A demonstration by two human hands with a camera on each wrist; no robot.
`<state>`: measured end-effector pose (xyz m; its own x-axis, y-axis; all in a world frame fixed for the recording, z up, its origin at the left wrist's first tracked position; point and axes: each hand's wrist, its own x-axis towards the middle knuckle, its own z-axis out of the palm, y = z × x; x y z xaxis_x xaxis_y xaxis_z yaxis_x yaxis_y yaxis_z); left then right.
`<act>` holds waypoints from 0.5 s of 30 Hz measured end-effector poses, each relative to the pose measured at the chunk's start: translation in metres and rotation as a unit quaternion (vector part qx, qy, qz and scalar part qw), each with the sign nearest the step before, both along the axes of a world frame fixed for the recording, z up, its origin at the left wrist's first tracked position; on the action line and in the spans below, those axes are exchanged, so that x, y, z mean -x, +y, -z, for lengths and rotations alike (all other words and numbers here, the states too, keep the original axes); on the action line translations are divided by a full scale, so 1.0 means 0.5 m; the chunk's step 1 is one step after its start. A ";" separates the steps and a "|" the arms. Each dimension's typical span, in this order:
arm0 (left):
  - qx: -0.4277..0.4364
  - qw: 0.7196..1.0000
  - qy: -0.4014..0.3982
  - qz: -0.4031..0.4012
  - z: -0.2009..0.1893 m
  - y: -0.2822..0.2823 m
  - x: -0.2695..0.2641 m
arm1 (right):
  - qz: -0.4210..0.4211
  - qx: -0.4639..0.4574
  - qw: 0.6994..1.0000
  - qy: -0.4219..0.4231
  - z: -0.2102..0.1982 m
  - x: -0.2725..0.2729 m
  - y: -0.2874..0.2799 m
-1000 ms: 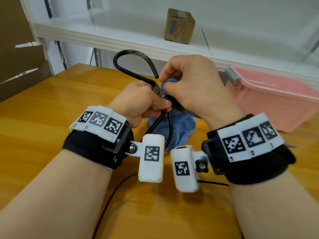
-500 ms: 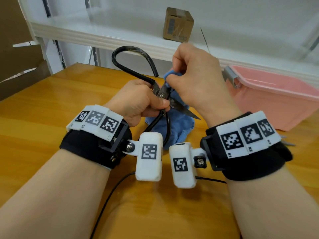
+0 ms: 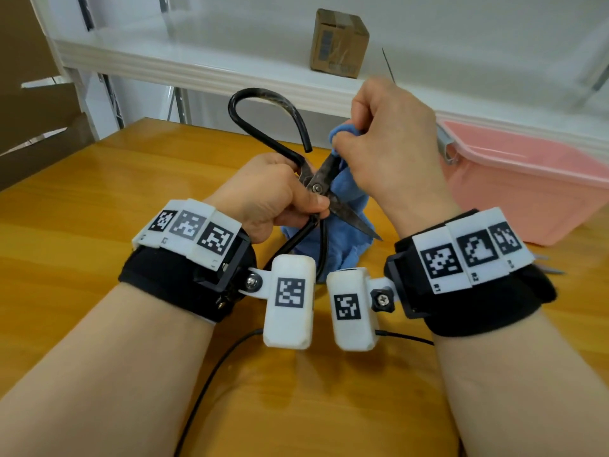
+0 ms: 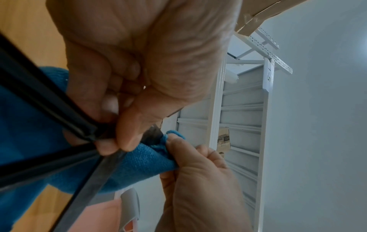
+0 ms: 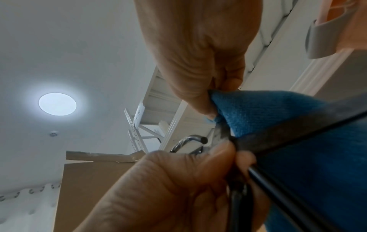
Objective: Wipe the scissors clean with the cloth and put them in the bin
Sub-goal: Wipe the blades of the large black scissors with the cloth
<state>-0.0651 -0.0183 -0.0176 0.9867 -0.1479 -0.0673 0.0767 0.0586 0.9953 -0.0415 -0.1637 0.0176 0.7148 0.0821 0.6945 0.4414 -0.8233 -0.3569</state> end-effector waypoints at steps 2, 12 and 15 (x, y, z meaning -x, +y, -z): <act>0.004 1.000 0.001 -0.010 0.001 0.004 -0.004 | -0.032 0.031 0.999 0.020 -0.005 0.004 0.004; 0.001 1.000 -0.016 0.007 -0.005 0.009 -0.001 | -0.001 0.016 1.000 -0.011 -0.006 0.003 0.005; -0.004 1.000 -0.017 -0.005 -0.002 0.016 -0.003 | -0.045 0.059 0.997 0.029 -0.007 0.007 0.020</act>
